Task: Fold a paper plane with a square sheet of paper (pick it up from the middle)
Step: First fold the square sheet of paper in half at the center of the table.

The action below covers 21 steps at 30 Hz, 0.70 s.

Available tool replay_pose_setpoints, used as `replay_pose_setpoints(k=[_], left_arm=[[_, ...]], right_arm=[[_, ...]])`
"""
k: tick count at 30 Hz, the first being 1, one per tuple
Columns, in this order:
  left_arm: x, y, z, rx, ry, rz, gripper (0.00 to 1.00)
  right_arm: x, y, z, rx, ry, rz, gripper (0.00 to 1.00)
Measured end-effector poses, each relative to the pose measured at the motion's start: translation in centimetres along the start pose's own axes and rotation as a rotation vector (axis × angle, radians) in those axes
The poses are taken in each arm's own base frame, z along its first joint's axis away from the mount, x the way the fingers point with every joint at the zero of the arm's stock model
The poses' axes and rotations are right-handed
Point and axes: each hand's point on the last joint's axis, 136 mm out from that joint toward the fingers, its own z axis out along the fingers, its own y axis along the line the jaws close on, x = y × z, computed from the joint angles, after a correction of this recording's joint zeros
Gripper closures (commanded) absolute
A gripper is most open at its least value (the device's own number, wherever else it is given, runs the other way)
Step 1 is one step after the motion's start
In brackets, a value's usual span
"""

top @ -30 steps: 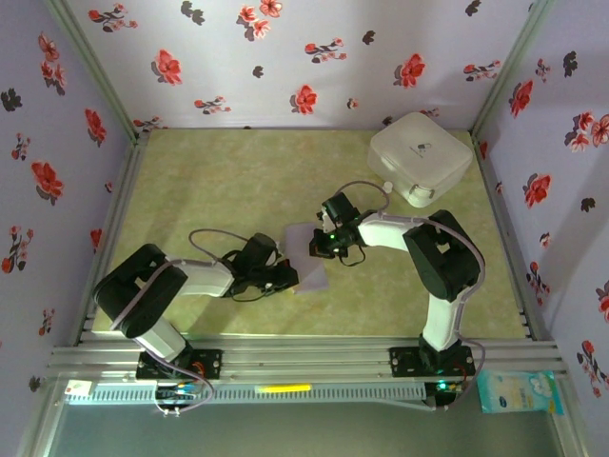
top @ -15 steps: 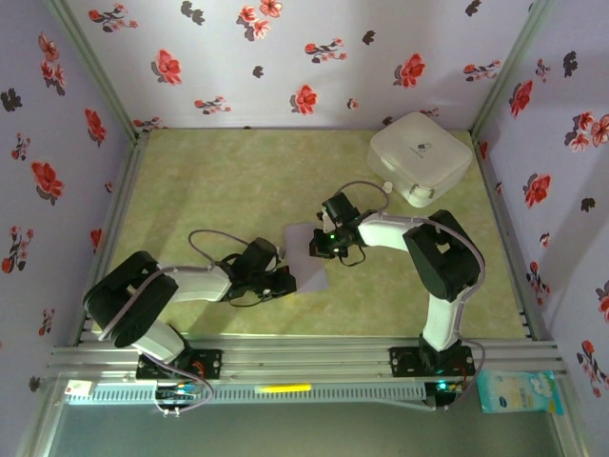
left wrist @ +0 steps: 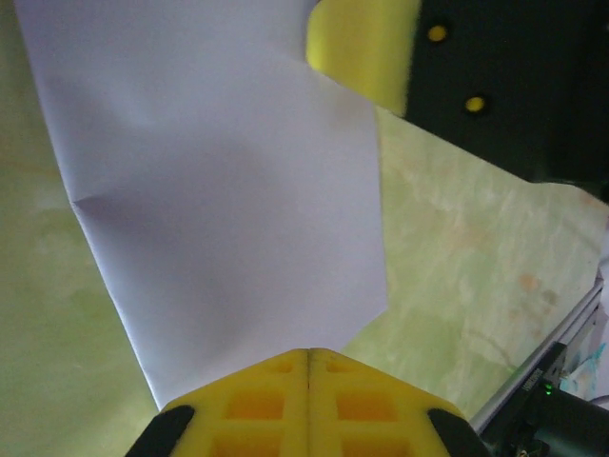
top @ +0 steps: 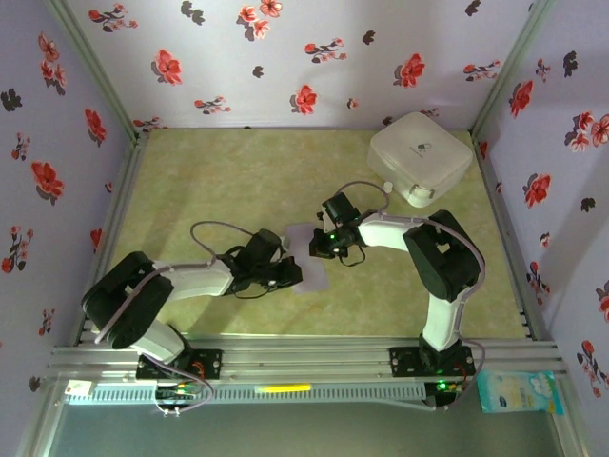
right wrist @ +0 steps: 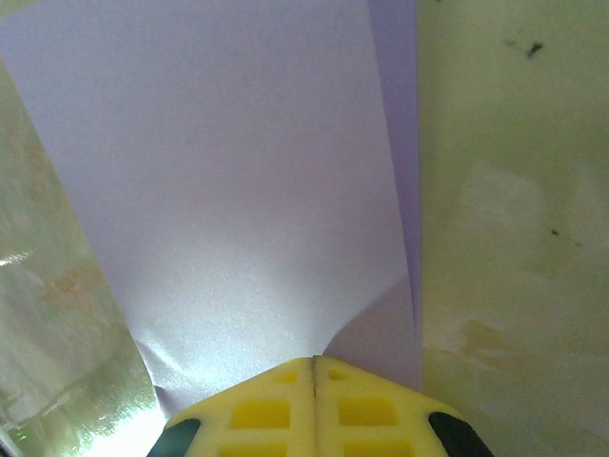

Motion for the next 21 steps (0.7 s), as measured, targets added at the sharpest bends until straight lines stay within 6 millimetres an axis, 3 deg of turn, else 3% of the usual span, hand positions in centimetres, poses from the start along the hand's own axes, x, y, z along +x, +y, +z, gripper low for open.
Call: replay_pose_setpoints(k=[6, 21], left_arm=[[1.2, 2.2, 0.7, -0.048, 0.034, -0.021, 1.0], [3.7, 2.9, -0.4, -0.055, 0.132, 0.038, 1.0]], right_arm=[[0.0, 0.0, 0.0, -0.001, -0.001, -0.001, 1.0], [0.0, -0.1, 0.0, 0.005, -0.004, -0.005, 1.0]])
